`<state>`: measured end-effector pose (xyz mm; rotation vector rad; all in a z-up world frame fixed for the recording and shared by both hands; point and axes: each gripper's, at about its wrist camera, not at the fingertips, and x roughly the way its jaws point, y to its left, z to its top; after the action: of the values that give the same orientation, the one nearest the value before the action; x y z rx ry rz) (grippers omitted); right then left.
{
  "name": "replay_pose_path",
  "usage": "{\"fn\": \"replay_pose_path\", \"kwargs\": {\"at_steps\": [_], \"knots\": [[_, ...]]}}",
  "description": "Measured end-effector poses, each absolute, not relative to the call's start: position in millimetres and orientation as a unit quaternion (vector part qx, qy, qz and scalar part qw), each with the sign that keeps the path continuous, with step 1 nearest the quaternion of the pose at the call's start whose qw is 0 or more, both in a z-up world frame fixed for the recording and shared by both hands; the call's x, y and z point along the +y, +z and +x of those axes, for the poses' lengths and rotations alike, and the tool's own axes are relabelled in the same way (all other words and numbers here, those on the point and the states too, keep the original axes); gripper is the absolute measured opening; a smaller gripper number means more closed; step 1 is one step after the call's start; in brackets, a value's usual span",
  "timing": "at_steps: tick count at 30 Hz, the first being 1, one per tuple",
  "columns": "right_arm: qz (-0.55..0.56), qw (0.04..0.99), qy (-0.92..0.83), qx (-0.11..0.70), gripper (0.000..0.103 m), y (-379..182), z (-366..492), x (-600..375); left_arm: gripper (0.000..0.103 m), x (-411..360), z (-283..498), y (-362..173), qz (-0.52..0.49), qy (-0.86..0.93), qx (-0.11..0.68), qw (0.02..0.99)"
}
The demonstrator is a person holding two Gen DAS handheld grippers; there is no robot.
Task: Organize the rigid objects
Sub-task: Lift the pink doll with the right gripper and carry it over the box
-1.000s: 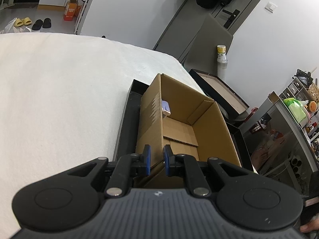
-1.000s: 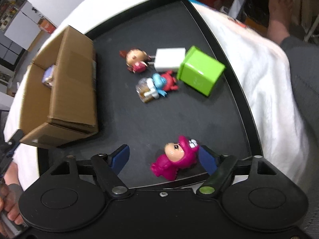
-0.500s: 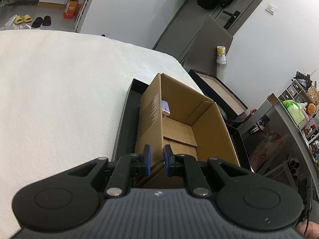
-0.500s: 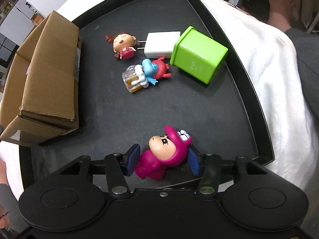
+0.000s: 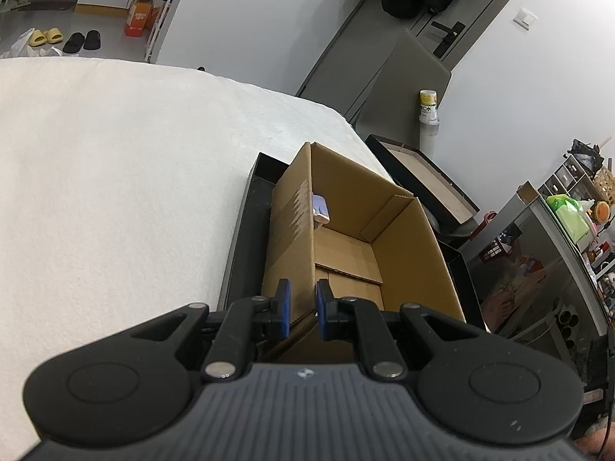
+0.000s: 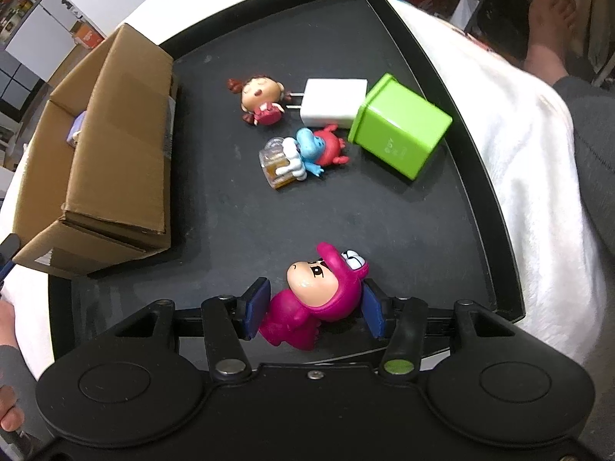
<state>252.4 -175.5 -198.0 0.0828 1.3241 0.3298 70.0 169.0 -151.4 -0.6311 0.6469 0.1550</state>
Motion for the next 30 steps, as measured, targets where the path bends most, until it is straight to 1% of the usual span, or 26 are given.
{"fn": "replay_pose_path", "kwargs": {"at_steps": [15, 30], "knots": [[0.016, 0.800, 0.167, 0.576, 0.050, -155, 259, -168, 0.014, 166, 73, -154, -0.314, 0.085, 0.312, 0.892], [0.001, 0.821, 0.193, 0.538, 0.050, -107, 269, -144, 0.012, 162, 71, -151, -0.303, 0.083, 0.309, 0.898]]}}
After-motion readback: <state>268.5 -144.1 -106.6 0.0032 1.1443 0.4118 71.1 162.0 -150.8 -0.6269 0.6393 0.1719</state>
